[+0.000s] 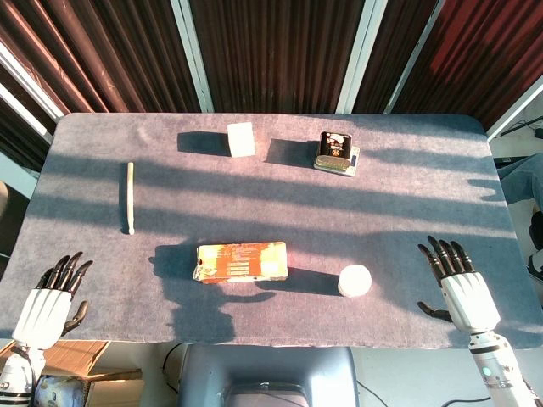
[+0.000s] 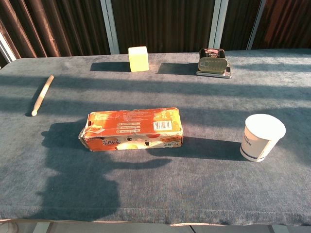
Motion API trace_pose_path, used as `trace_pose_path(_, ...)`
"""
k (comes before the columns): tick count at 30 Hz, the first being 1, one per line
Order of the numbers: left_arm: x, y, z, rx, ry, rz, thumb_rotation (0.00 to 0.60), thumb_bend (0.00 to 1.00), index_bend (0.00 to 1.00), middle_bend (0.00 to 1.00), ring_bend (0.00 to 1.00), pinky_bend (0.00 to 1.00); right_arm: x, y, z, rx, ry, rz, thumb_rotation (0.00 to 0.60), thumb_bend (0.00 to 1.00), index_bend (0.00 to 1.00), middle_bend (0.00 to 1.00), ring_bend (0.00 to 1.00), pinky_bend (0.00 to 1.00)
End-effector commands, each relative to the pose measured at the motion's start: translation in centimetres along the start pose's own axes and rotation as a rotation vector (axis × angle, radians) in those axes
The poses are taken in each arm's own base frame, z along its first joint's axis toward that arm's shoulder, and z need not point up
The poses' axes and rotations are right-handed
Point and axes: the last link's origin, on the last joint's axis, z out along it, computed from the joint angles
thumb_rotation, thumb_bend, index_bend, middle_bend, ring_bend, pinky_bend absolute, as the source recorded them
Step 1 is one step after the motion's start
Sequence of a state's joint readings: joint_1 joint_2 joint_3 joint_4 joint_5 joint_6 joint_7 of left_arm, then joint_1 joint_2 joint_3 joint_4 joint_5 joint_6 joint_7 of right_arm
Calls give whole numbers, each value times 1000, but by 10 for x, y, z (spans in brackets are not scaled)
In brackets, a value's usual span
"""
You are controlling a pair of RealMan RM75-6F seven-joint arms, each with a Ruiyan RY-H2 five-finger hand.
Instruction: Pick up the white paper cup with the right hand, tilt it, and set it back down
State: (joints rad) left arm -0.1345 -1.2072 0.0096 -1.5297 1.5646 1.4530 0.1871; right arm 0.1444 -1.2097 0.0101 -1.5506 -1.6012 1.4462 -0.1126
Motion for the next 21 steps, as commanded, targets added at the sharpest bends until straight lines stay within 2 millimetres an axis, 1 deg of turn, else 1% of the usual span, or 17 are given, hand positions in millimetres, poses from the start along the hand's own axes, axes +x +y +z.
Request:
trace_pose_path(1,-1,0,0,2,-4,2,600,411,110,0,0,211,-1,0,0,0,-4,-2,600,153,16,0,0,93)
trace_pose_path(6,0,0,0,7,-9,-1,600,411,112,0,0,211,-2,1,2,-2,-17,-3,600,153,18,0,0,94)
trace_pose_path(10,0,0,0,5,-11,-6,600,409,113,0,0,211,-6,-2,8,29,-32,34,600,154,20,0,0,99)
trace_pose_path(13,0,0,0,3,-18,-8,600,410,113,0,0,212,-15,-4,16,73,-66,78,600,153,41,12,0,132)
trace_pose_path(16,1,0,-1,3,-18,-13,600,410,116,0,0,212,-25,-7,27,116,-127,132,600,153,62,53,17,174)
trace_pose_path(21,3,-2,-2,7,-9,-21,600,409,129,0,0,213,-37,-19,51,177,-185,223,600,153,124,126,83,223)
